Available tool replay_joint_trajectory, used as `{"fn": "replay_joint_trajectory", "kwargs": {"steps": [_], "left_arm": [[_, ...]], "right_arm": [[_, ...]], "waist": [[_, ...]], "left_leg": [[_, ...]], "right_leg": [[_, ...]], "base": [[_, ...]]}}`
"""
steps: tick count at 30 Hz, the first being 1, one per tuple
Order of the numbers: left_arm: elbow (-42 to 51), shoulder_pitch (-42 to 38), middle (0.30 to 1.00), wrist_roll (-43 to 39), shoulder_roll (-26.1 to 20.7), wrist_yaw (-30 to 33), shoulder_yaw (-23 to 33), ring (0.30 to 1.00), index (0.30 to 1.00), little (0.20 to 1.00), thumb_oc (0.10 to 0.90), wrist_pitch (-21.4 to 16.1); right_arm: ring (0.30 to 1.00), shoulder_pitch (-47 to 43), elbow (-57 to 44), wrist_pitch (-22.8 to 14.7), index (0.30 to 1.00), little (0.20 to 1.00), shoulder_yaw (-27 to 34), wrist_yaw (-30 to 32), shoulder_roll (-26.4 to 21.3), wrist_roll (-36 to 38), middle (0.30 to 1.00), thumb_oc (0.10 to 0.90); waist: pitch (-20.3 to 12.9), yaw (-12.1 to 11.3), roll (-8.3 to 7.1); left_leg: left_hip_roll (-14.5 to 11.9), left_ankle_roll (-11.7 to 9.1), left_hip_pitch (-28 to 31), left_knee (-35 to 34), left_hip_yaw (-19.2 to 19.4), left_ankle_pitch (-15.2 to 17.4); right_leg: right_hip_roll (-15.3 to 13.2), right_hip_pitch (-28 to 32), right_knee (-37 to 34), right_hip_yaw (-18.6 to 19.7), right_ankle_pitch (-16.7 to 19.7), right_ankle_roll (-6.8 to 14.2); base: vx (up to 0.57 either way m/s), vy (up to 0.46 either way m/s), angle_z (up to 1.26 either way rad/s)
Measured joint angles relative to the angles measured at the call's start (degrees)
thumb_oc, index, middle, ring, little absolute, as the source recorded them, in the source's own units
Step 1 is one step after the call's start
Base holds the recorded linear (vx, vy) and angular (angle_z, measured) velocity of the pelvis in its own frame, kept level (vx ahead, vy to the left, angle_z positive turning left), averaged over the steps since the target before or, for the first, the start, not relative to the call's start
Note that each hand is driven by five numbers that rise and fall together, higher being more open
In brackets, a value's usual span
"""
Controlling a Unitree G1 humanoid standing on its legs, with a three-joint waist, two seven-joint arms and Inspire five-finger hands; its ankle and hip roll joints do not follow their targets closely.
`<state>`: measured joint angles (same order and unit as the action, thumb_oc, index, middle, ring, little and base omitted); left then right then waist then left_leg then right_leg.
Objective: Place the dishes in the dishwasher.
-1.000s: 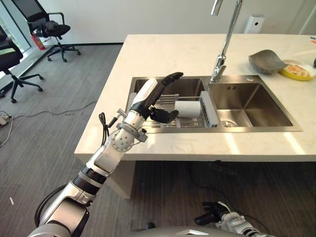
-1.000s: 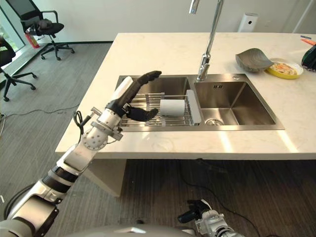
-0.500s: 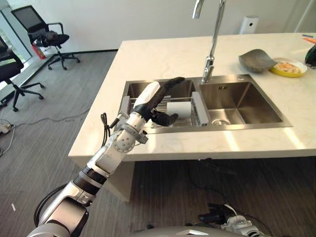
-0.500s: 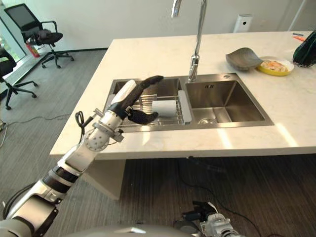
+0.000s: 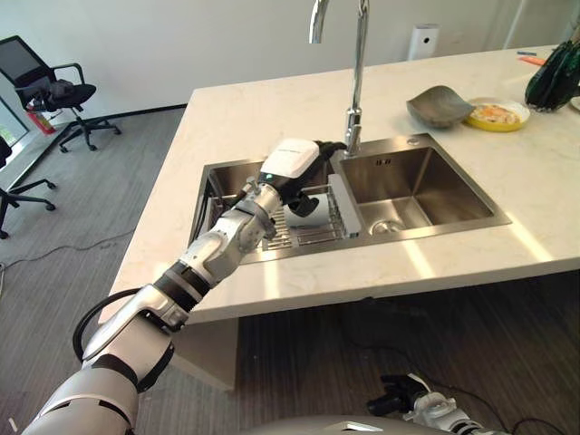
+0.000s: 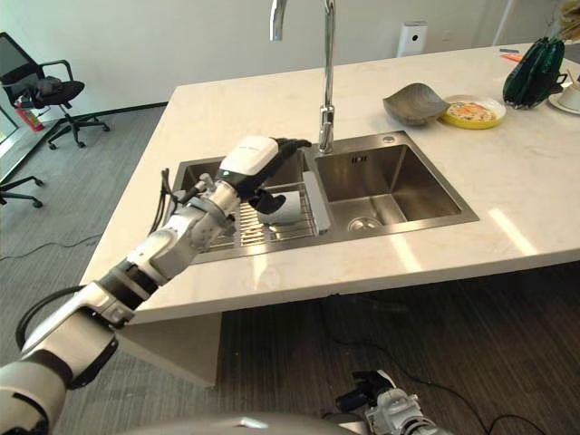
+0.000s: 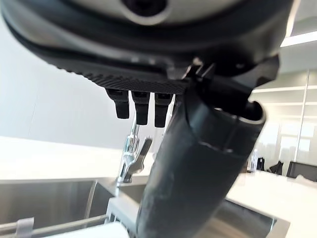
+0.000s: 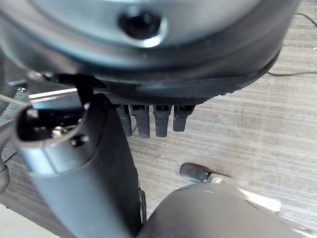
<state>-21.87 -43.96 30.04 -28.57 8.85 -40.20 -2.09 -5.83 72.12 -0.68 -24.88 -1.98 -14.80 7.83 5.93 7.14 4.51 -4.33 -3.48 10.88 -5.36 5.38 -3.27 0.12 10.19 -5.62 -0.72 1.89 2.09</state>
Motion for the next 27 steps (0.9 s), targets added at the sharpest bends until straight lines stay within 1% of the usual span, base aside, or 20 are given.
{"fn": "replay_joint_trajectory", "kwargs": {"steps": [1,2,3,4,5,6,9,11,15,16,17,18,19,20,21,22,23,24,25,27], "left_arm": [[-4.5,-0.1,0.9,1.0,0.1,-0.7,-1.9,0.9,0.9,0.9,0.8,0.6],[-5.4,-0.1,0.9,1.1,0.3,-0.8,-2.1,0.9,0.9,0.9,0.8,0.9],[-7.8,-0.2,0.9,1.1,0.9,-0.7,-1.9,0.9,0.9,0.9,0.8,0.4],[-9.4,-0.2,0.9,1.1,1.0,-0.7,-1.8,0.9,0.9,0.9,0.8,-0.6],[-11.6,0.1,0.9,1.1,2.0,-1.1,-2.4,0.9,0.9,0.9,0.8,1.1],[-11.9,0.4,0.9,1.1,2.5,-1.1,-2.5,0.9,0.9,0.9,0.8,2.1],[-15.3,0.5,0.9,1.1,3.6,-1.2,-2.6,0.9,0.9,0.9,0.8,2.6],[-15.3,0.4,0.9,1.1,3.6,-1.2,-2.6,0.9,0.9,0.9,0.8,3.4],[-17.3,0.4,0.9,1.1,3.7,-1.2,-2.6,0.9,0.9,0.9,0.8,4.0],[-17.3,0.4,0.9,1.0,3.9,-1.1,-2.6,0.9,0.9,0.9,0.8,4.0],[-17.4,0.7,0.9,1.0,3.8,-1.0,-1.6,0.9,0.9,0.9,0.8,3.4],[-17.6,0.9,0.9,1.0,3.1,-1.0,-1.1,0.9,0.9,0.9,0.8,3.1],[-18.6,0.8,0.9,0.9,2.2,-0.6,-1.0,0.9,0.9,0.9,0.8,3.9],[-20.2,0.3,0.9,0.9,2.2,-0.3,-1.0,0.9,0.9,0.9,0.8,4.8],[-22.2,-0.4,0.9,0.8,2.7,0.8,-0.5,0.9,0.9,0.9,0.8,5.3],[-23.0,-0.4,0.9,0.2,2.2,1.3,0.3,0.9,0.9,0.9,0.8,5.1],[-23.0,-0.5,0.9,-0.3,2.1,1.4,0.8,0.9,0.9,0.9,0.8,5.4],[-23.1,-0.5,0.9,-0.4,2.1,1.6,1.4,0.9,0.9,0.9,0.8,5.4],[-23.3,-0.5,0.9,-1.0,1.9,1.7,2.6,0.9,0.9,0.9,0.8,5.0],[-23.4,-0.9,0.9,-1.6,1.8,1.7,3.0,0.9,0.9,0.9,0.8,5.7]], "right_arm": [[0.9,0.3,-0.2,-0.2,0.9,0.9,0.3,0.0,-0.2,0.0,0.9,0.8],[0.9,0.6,-0.4,-0.4,0.9,0.9,0.8,0.0,-0.4,0.0,0.9,0.8],[0.9,1.3,-0.7,-0.6,0.9,0.9,3.5,-1.1,-1.9,-0.1,0.9,0.8],[0.9,1.6,-1.2,-0.9,0.9,0.9,5.8,-4.7,-4.6,-0.1,0.9,0.8],[0.9,1.7,-0.5,-0.6,0.9,0.9,4.9,-3.7,-6.6,-0.8,0.9,0.8],[0.9,2.1,-0.3,0.6,0.9,0.9,4.1,0.0,-6.6,-1.8,0.9,0.8],[0.9,4.3,1.0,0.6,0.9,0.9,3.4,0.1,-5.5,-2.2,0.9,0.8],[0.9,6.3,1.6,0.7,0.9,0.9,3.4,-0.2,-4.2,-2.2,0.9,0.8],[0.9,7.3,2.4,0.6,0.9,0.9,3.4,-0.2,-3.6,-2.2,0.9,0.8],[0.9,7.3,2.4,0.6,0.9,0.9,3.4,-0.2,-3.5,-2.2,0.9,0.8],[0.9,9.3,1.3,0.0,0.9,0.9,4.5,-0.7,-3.9,-1.6,0.9,0.8],[0.9,10.9,-0.6,-1.6,0.9,0.9,5.5,-1.1,-4.1,-1.0,0.9,0.8],[0.9,11.9,-2.0,-1.9,0.9,0.9,5.4,-1.3,-4.8,-1.0,0.9,0.8],[0.9,11.7,-1.7,-1.4,0.9,0.9,4.7,-1.6,-5.0,-1.0,0.9,0.8],[0.9,12.3,-0.9,-0.8,0.9,0.9,4.8,-1.4,-5.2,-1.4,0.9,0.8],[0.9,12.5,-1.0,-0.9,0.9,0.9,5.3,-1.4,-6.0,-2.2,0.9,0.8],[0.9,13.4,-1.5,-0.7,0.9,0.9,4.8,-1.1,-5.8,-2.3,0.9,0.8],[0.9,14.6,-2.2,-0.2,0.9,0.9,4.5,-0.2,-6.2,-2.6,0.9,0.8],[0.9,15.4,-2.0,-0.9,0.9,0.9,5.2,-0.8,-6.6,-3.2,0.9,0.8],[0.9,14.5,-0.2,-1.5,0.9,0.9,6.2,-1.5,-6.6,-3.2,0.9,0.8]], "waist": [[-0.2,1.2,0.54],[0.0,1.4,0.82],[0.1,1.5,0.75],[0.0,1.6,1.61],[-0.2,1.1,2.34],[0.0,1.2,2.14],[0.6,1.0,1.3],[0.7,1.1,1.19],[0.9,2.8,1.32],[1.1,2.9,1.33],[1.8,3.7,0.78],[1.9,3.8,1.21],[2.3,3.6,1.21],[2.5,3.9,1.34],[3.0,4.9,1.12],[3.3,5.2,1.39],[3.6,5.6,1.4],[4.0,5.8,1.18],[4.3,6.0,1.34],[4.7,5.7,1.61]], "left_leg": [[-0.4,-0.3,0.2,0.0,0.3,0.3],[-0.5,-0.4,0.2,0.0,0.4,0.3],[-1.1,-1.0,0.0,0.0,0.7,1.0],[-1.3,-0.9,0.0,0.0,1.3,1.5],[-1.0,-0.8,0.2,0.1,1.7,1.6],[-1.1,-0.6,0.3,0.1,1.7,1.7],[-1.4,-0.8,0.1,0.1,2.3,1.6],[-1.5,-0.8,-0.1,0.1,2.9,1.6],[-1.5,-0.7,0.0,0.1,3.7,1.6],[-1.5,-0.7,0.0,0.1,3.8,1.6],[-1.2,-0.7,0.1,0.1,4.2,1.6],[-1.3,-0.7,0.3,0.1,4.4,1.6],[-1.4,-0.8,0.6,0.1,5.1,1.7],[-1.7,-0.9,0.6,0.1,5.4,1.9],[-1.8,-1.1,0.5,0.1,5.6,2.1],[-1.8,-1.1,0.6,0.1,5.8,2.1],[-1.7,-1.1,0.6,0.1,6.0,2.1],[-1.7,-1.1,0.6,0.1,6.3,2.1],[-1.8,-1.1,0.5,0.1,6.7,2.1],[-1.8,-1.1,0.3,0.1,6.9,2.1]], "right_leg": [[0.3,-0.1,0.0,0.5,0.1,0.0],[0.4,-0.2,0.0,0.7,0.3,-0.1],[0.7,-0.7,0.4,0.9,0.3,-0.1],[0.9,-1.3,1.2,1.4,0.2,-0.2],[0.6,-1.6,1.6,1.9,0.0,-0.1],[0.9,-1.6,1.6,2.0,0.0,-0.1],[1.4,-2.5,2.1,2.7,0.0,-0.2],[1.5,-3.1,2.5,3.0,0.0,-0.2],[1.3,-3.2,2.4,3.9,0.1,-0.1],[1.3,-3.2,2.3,4.0,0.1,0.0],[1.5,-3.3,2.3,4.7,0.5,-0.2],[1.5,-3.3,2.4,4.8,0.5,-0.4],[1.7,-3.4,2.7,5.3,0.3,-0.2],[1.8,-3.6,2.6,5.7,0.3,-0.2],[1.9,-3.9,2.6,5.9,0.3,-0.2],[1.9,-4.0,2.8,6.0,0.3,-0.2],[1.9,-4.1,3.1,6.1,0.3,-0.2],[2.0,-4.3,3.2,6.4,0.3,-0.2],[2.1,-4.9,3.5,6.9,0.3,-0.2],[2.1,-5.2,3.8,7.0,0.3,-0.2]], "base": [[0.01,-0.023,-0.13],[0.02,-0.023,-0.17],[0.01,-0.027,-0.14],[0.01,0.006,-0.23],[0.01,0.011,-0.19],[0.0,0.019,-0.17],[-0.01,0.011,-0.13],[0.0,0.005,-0.13],[-0.01,0.004,-0.1],[-0.03,0.013,-0.07],[-0.03,0.012,-0.08],[-0.01,0.011,-0.21],[0.01,0.023,-0.31],[0.02,0.021,-0.29],[0.01,0.026,-0.18],[-0.02,0.011,-0.09],[-0.03,0.018,-0.09],[-0.03,0.014,-0.15],[-0.03,0.015,-0.17],[-0.01,0.008,-0.11]]}}
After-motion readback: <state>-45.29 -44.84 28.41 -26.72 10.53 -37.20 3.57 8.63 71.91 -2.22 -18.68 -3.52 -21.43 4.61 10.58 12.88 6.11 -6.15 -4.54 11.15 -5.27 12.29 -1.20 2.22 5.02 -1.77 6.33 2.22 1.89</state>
